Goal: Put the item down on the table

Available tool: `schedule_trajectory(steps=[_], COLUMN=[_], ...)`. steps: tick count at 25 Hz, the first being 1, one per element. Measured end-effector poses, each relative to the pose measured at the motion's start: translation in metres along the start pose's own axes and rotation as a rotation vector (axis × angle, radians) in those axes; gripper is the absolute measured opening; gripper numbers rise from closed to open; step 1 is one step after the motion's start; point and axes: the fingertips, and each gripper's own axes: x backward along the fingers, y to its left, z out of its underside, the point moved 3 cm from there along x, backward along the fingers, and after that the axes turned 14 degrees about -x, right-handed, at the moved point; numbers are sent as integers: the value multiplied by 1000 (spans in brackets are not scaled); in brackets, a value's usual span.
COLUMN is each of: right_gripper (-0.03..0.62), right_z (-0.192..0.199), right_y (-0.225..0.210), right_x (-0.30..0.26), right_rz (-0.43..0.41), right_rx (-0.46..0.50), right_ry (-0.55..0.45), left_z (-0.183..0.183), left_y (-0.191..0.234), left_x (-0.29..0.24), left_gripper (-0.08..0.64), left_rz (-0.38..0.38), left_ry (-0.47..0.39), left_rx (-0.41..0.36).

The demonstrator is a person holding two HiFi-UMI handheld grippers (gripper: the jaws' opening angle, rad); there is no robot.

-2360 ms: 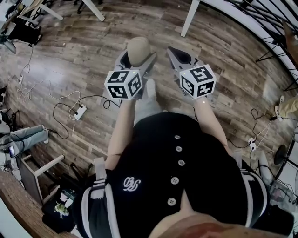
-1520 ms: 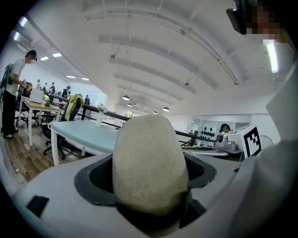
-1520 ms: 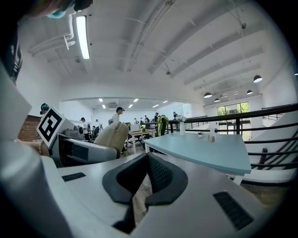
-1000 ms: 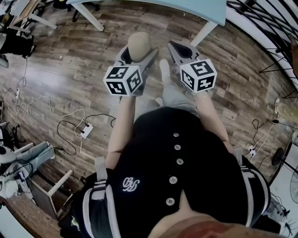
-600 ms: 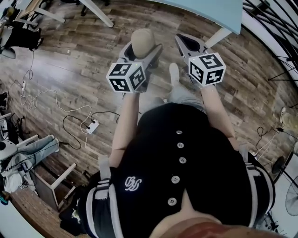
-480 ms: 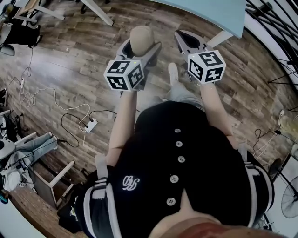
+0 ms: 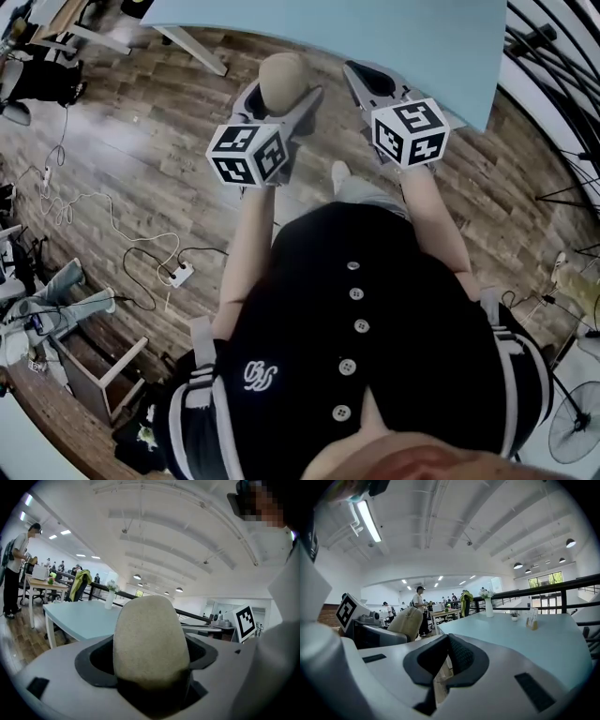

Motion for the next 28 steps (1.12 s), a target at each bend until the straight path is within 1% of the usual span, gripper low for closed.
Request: schedule_trajectory(steps=[4, 8, 14, 18, 23, 28], right_gripper=[12, 12, 12, 12, 12, 12], right_z=[-20, -33, -37, -40, -47, -61], right_y=[-32, -58, -76, -91, -113, -131], right_x=[-27, -50, -71, -80, -92, -125], right_rz=[-26, -44, -53, -37, 2, 35], right_rx=[7, -1, -31, -54, -77, -70], right_ry=[6, 10, 27, 27, 20, 16], left_z=[-16, -24, -24, -27, -38, -48], left_y=[17, 32, 44, 55, 68, 102], left_x=[-41, -77, -105, -126, -154, -188], left_gripper=[423, 423, 423, 423, 423, 423], left_rz=[-21, -32, -28, -15, 22, 53], left_ry=[-8, -4, 18, 32, 37, 40], left_rx=[-4, 3, 26, 31, 16, 12])
